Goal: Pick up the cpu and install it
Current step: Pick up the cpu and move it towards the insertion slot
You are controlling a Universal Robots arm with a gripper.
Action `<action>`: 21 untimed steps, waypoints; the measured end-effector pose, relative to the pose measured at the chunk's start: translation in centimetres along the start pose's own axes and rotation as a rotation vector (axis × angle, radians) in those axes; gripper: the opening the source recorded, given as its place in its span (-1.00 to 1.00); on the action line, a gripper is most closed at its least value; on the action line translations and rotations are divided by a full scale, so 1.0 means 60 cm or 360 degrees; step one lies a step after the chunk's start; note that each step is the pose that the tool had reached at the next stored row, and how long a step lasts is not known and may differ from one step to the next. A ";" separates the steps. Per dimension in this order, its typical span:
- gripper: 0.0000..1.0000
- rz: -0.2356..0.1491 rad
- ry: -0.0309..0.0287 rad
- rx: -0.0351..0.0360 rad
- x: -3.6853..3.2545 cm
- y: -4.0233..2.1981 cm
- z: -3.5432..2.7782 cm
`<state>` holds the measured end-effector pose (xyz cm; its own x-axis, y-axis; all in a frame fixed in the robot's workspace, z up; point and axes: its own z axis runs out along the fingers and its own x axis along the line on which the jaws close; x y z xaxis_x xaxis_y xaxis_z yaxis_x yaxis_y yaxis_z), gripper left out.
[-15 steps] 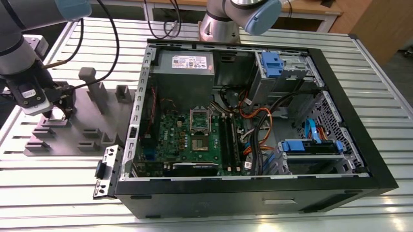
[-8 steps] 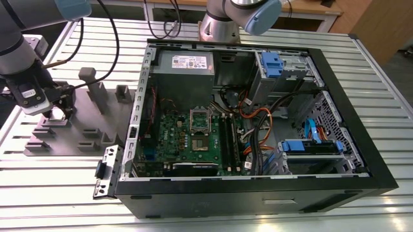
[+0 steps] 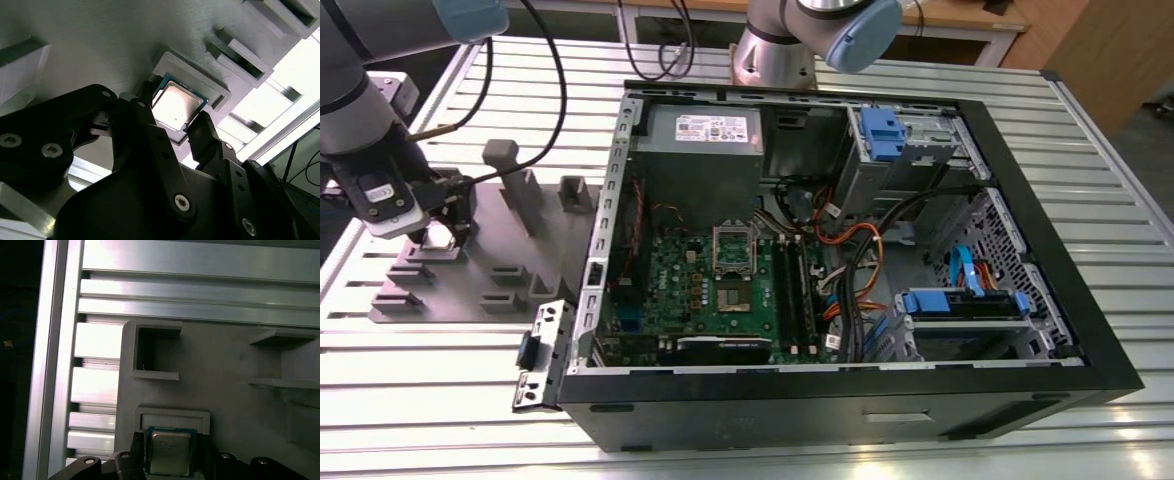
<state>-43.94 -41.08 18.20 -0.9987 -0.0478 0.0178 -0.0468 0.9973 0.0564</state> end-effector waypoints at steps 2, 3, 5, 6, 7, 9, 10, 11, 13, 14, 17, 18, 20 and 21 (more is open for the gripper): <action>0.10 0.0000 0.00000 0.0000 0.000 0.000 0.000; 0.07 0.0000 0.00000 0.0000 0.000 0.000 0.000; -0.05 0.0000 0.00001 0.0000 0.000 0.000 0.000; -0.05 0.0000 0.00001 0.0000 0.000 0.000 0.000; -0.05 0.0000 0.00000 0.0000 0.000 0.000 0.000; -0.05 0.0000 0.00000 0.0000 0.000 0.000 0.000; -0.05 0.0000 -0.00001 0.0000 0.000 0.000 0.000; -0.05 0.0000 -0.00003 0.0000 0.000 0.000 0.000; -0.05 0.0000 0.00001 0.0000 0.000 0.000 -0.004; -0.05 0.0000 0.00000 0.0000 0.000 0.000 -0.006; -0.05 0.0000 0.00001 0.0000 0.000 0.001 -0.010; -0.05 0.0000 -0.00002 0.0000 0.000 0.001 -0.011; -0.05 0.0000 -0.00001 0.0000 0.000 0.001 -0.013; -0.05 0.0000 -0.00001 0.0000 0.000 0.001 -0.015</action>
<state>-43.95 -41.08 19.08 -0.9987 -0.0478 0.0177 -0.0467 0.9973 0.0565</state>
